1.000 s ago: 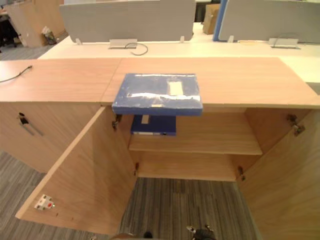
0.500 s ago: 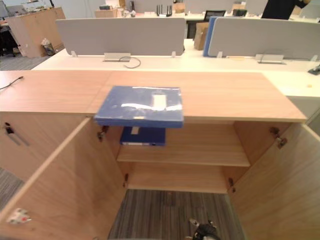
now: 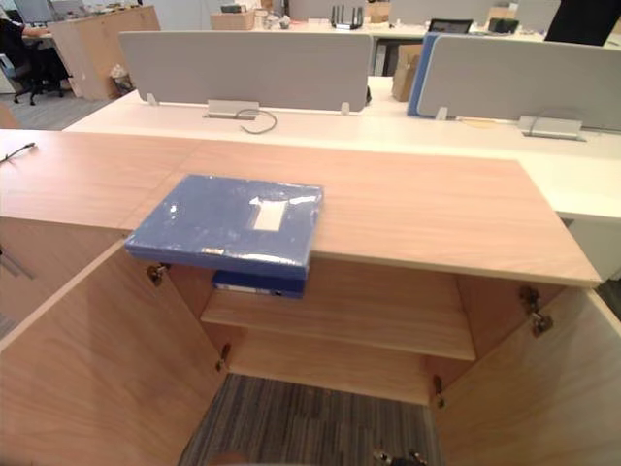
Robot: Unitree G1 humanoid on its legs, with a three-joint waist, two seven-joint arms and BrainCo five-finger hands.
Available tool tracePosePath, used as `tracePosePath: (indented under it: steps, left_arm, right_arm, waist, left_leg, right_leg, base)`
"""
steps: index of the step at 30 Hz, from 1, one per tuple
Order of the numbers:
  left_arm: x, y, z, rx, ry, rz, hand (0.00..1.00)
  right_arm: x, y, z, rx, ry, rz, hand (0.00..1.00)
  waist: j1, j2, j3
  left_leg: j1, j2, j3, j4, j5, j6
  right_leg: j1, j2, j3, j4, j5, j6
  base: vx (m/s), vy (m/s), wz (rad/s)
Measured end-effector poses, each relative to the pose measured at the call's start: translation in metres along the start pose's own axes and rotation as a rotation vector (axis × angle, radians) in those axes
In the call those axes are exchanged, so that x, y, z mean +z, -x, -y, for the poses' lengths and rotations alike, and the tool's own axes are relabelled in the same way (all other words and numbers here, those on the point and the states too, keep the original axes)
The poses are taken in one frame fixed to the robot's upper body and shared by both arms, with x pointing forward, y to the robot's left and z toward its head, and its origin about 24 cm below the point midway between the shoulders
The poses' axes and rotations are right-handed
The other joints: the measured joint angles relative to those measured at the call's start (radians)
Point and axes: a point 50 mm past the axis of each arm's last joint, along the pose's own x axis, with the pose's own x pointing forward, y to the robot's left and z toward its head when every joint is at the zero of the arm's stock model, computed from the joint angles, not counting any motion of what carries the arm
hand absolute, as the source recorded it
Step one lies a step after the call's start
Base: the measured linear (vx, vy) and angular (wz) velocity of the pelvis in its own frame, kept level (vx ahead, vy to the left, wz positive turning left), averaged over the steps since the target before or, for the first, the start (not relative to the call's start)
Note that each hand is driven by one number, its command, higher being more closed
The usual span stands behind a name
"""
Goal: Walk over to the cabinet, pick up the folder, carry it to the office cabinet, place the folder inside the office cabinet, then close the office cabinet door
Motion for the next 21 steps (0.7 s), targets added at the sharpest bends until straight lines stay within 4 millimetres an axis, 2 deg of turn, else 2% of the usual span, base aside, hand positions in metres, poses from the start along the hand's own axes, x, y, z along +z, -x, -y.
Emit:
tracePosePath:
  steps: [1, 2, 3, 5, 10, 14, 16, 17, 19, 21]
  left_arm:
    - [0.001, 0.0, 0.001, -0.008, -0.017, 0.005, 0.0]
    - [0.001, -0.001, 0.001, -0.012, -0.032, 0.004, 0.0]
    - [0.007, -0.003, -0.004, -0.012, -0.037, 0.019, 0.0]
    - [0.014, -0.006, -0.005, -0.026, -0.042, 0.038, 0.0]
    - [0.016, -0.006, 0.0, -0.077, -0.023, 0.038, 0.0]
    - [0.023, -0.004, 0.01, -0.168, 0.045, 0.055, 0.0]
    - [0.039, 0.005, 0.031, -0.32, 0.107, 0.125, 0.0]
    - [0.052, 0.015, 0.049, -0.448, 0.158, 0.179, 0.0]
    - [0.066, 0.025, 0.061, -0.538, 0.207, 0.232, 0.0]
    - [0.094, 0.051, 0.079, -0.692, 0.272, 0.363, 0.0]
  right_arm:
    - [-0.001, 0.0, 0.001, -0.004, -0.022, -0.006, 0.0]
    - [0.0, 0.0, 0.002, -0.005, -0.04, -0.008, 0.0]
    - [-0.004, 0.001, -0.007, 0.018, -0.045, -0.018, 0.0]
    - [-0.007, 0.003, -0.011, 0.033, -0.048, -0.025, 0.0]
    - [-0.004, 0.004, -0.014, 0.041, -0.061, -0.006, 0.0]
    - [-0.004, 0.004, -0.015, 0.052, -0.057, -0.004, 0.0]
    - [-0.002, 0.004, -0.015, 0.064, -0.049, 0.008, 0.0]
    - [-0.002, 0.005, -0.016, 0.084, -0.004, 0.018, 0.0]
    - [0.0, 0.005, -0.019, 0.107, 0.036, 0.03, 0.0]
    - [0.004, 0.005, -0.022, 0.131, 0.105, 0.052, 0.0]
  waist:
    - [0.0, 0.001, 0.002]
    - [0.003, 0.0, 0.009]
    - [0.006, -0.028, 0.014]
    - [0.0, -0.056, 0.016]
    - [-0.004, -0.054, 0.011]
    - [-0.007, -0.056, 0.01]
    - [-0.01, -0.055, 0.009]
    - [-0.011, -0.054, 0.009]
    - [-0.011, -0.054, 0.008]
    - [-0.018, -0.046, 0.008]
  left_leg:
    - [0.003, -0.032, 0.008, -0.081, 0.011, 0.001]
    - [0.031, -0.053, 0.031, -0.204, 0.064, 0.057]
    - [0.077, -0.081, 0.048, -0.281, 0.1, 0.052]
    - [0.108, -0.113, 0.057, -0.357, 0.133, 0.073]
    - [0.204, -0.176, 0.08, -0.542, 0.209, 0.1]
    - [0.221, -0.187, 0.073, -0.589, 0.233, 0.107]
    - [0.229, -0.195, 0.054, -0.614, 0.251, 0.112]
    - [0.238, -0.196, 0.047, -0.64, 0.269, 0.112]
    - [0.239, -0.196, 0.045, -0.654, 0.279, 0.115]
    - [0.24, -0.197, 0.044, -0.677, 0.299, 0.117]
  right_leg:
    - [-0.001, -0.003, 0.003, 0.0, 0.0, 0.001]
    - [0.002, 0.003, 0.017, -0.001, 0.001, 0.011]
    - [0.006, -0.018, 0.032, -0.016, 0.011, 0.031]
    - [0.009, -0.042, 0.036, -0.037, 0.02, 0.043]
    - [0.034, -0.078, 0.047, -0.092, 0.049, 0.077]
    - [0.038, -0.079, 0.044, -0.109, 0.06, 0.077]
    - [0.047, -0.082, 0.027, -0.115, 0.064, 0.081]
    - [0.049, -0.082, 0.021, -0.121, 0.07, 0.08]
    - [0.045, -0.082, 0.021, -0.122, 0.073, 0.08]
    - [0.035, -0.079, 0.022, -0.124, 0.08, 0.081]
  base:
    - [0.14, 0.182, -0.16]
    - [0.19, 0.215, -0.24]
    - [0.17, 0.158, -0.23]
    - [0.13, 0.095, -0.08]
    - [0.07, 0.089, -0.06]
    - [0.01, 0.019, 0.06]
    - [-0.02, 0.001, 0.24]
    - [-0.03, 0.006, 0.16]
    - [-0.05, 0.014, 0.05]
    - [-0.09, 0.017, 0.0]
